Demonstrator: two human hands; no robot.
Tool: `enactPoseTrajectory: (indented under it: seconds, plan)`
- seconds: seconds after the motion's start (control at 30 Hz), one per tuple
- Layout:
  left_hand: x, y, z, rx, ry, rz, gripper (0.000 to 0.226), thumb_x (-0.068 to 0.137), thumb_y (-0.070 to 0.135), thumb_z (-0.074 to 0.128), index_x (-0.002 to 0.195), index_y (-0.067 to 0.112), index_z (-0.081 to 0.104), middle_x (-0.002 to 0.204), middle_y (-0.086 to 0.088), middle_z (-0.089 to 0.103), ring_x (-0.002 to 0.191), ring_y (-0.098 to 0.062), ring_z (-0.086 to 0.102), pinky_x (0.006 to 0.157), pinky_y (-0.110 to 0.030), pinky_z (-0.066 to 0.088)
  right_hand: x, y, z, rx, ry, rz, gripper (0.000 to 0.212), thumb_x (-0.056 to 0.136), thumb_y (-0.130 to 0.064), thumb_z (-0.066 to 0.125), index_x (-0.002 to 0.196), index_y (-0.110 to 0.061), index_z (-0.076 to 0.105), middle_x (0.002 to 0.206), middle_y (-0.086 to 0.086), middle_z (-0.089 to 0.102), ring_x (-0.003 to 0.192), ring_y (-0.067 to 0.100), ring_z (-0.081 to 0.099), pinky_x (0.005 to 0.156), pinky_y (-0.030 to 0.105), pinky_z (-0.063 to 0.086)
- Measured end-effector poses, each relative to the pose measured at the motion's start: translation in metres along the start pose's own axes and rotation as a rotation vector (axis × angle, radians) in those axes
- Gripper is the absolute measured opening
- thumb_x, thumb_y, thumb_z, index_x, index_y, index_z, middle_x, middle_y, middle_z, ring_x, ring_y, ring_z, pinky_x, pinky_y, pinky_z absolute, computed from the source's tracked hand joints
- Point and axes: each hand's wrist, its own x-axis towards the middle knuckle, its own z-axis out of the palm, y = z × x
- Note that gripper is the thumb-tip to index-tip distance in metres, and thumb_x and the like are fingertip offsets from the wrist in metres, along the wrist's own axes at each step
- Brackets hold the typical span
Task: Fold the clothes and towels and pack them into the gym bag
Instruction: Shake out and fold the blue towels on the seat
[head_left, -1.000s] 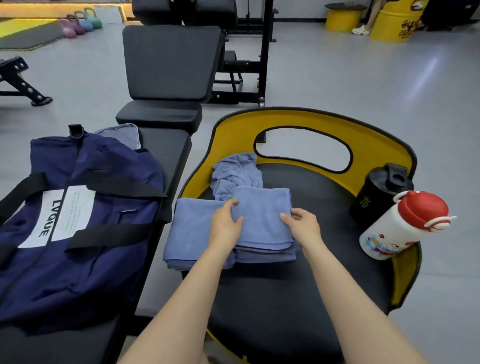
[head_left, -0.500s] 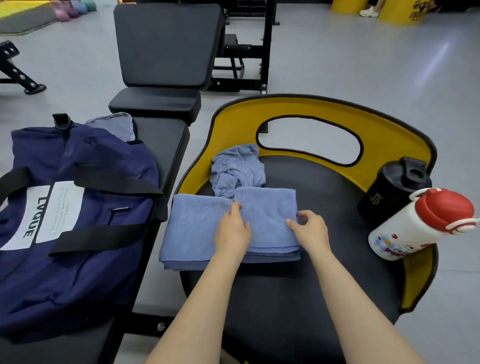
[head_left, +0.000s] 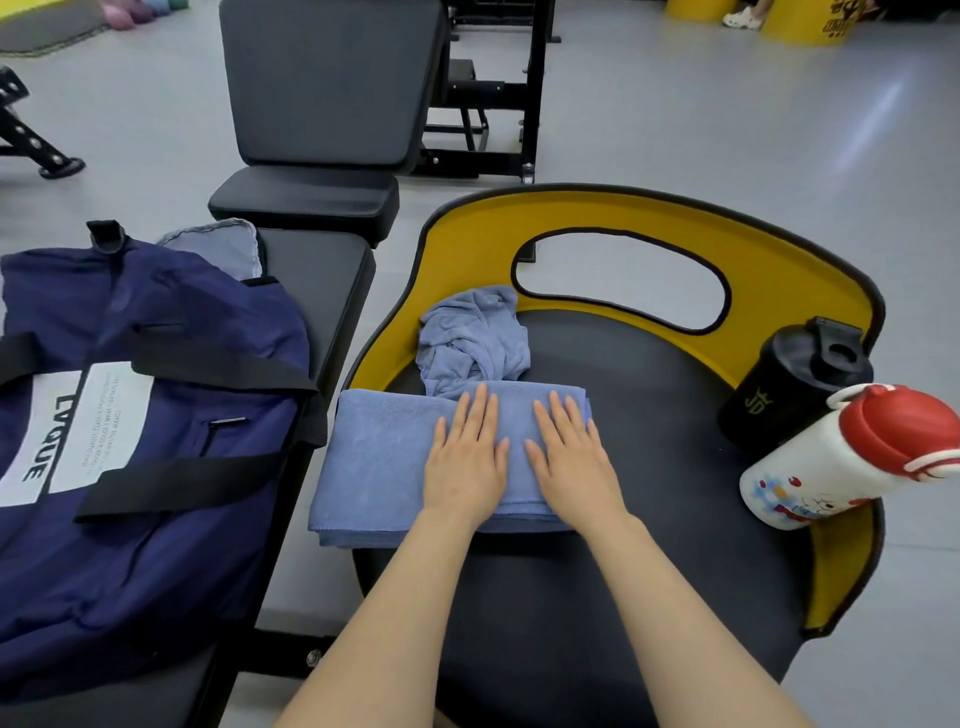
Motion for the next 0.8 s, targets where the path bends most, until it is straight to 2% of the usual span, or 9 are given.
enactPoseTrajectory:
  seconds: [0.23,0.37,0.5,0.57,0.63,0.7,0.8]
  plan:
    - [-0.001,-0.005,-0.012,-0.177,-0.021,0.002,0.055,0.104,0.033,0.020,0.152,0.019,-0.003,0.159,0.004,-0.011,0.146,-0.011,-0.010,0.118,-0.035,-0.003,0.006,-0.004,-0.019,0.032,0.033,-0.017,0.060,0.102,-0.043,0.029,0.153,-0.021,0.007,0.161,-0.001,-0.004,0.148,0.015,-0.009,0.116,0.031,-0.011]
    - [-0.002,-0.012,-0.024,-0.230,-0.034,-0.031,0.053,0.104,0.033,0.020,0.152,0.018,0.002,0.160,0.000,-0.005,0.147,-0.013,-0.005,0.118,-0.033,-0.001,0.011,-0.014,-0.033,0.054,0.061,-0.052,0.059,0.102,-0.043,0.031,0.153,-0.021,0.011,0.161,-0.003,0.002,0.148,0.015,-0.007,0.117,0.031,-0.009]
    - [0.019,-0.033,-0.041,-0.332,0.023,-0.134,0.048,0.104,0.026,0.026,0.149,0.010,0.021,0.158,-0.009,0.016,0.144,-0.023,0.018,0.114,-0.035,0.018,0.030,-0.025,-0.040,0.112,0.008,-0.097,0.057,0.102,-0.042,0.034,0.152,-0.020,0.018,0.160,-0.002,0.011,0.148,0.015,0.001,0.118,0.032,-0.003]
    - [0.037,-0.049,-0.046,-0.385,0.012,-0.184,0.043,0.103,0.019,0.031,0.143,0.002,0.032,0.151,-0.014,0.031,0.135,-0.028,0.035,0.105,-0.034,0.032,0.046,-0.030,-0.046,0.146,-0.037,-0.122,0.056,0.102,-0.040,0.036,0.152,-0.019,0.022,0.159,0.000,0.017,0.148,0.015,0.006,0.118,0.032,0.000]
    - [0.053,-0.062,-0.049,-0.374,-0.045,-0.206,0.037,0.102,0.013,0.035,0.136,-0.001,0.040,0.142,-0.016,0.043,0.125,-0.031,0.044,0.095,-0.032,0.037,0.065,-0.037,-0.053,0.162,-0.121,-0.166,0.056,0.101,-0.040,0.040,0.151,-0.021,0.025,0.158,0.001,0.021,0.147,0.016,0.013,0.119,0.032,0.006]
    - [0.067,-0.072,-0.049,-0.348,-0.086,-0.234,0.034,0.100,0.013,0.040,0.131,0.000,0.046,0.135,-0.018,0.050,0.120,-0.033,0.049,0.091,-0.035,0.040,0.085,-0.044,-0.055,0.160,-0.220,-0.181,0.054,0.099,-0.042,0.043,0.149,-0.023,0.031,0.156,0.001,0.027,0.143,0.020,0.024,0.117,0.037,0.019]
    - [0.089,-0.080,-0.048,-0.327,-0.161,-0.306,0.032,0.098,0.017,0.045,0.124,-0.001,0.052,0.128,-0.020,0.055,0.117,-0.035,0.052,0.086,-0.035,0.043,0.115,-0.052,-0.054,0.148,-0.267,-0.144,0.053,0.096,-0.046,0.047,0.144,-0.026,0.038,0.149,0.001,0.039,0.133,0.024,0.039,0.106,0.041,0.038]
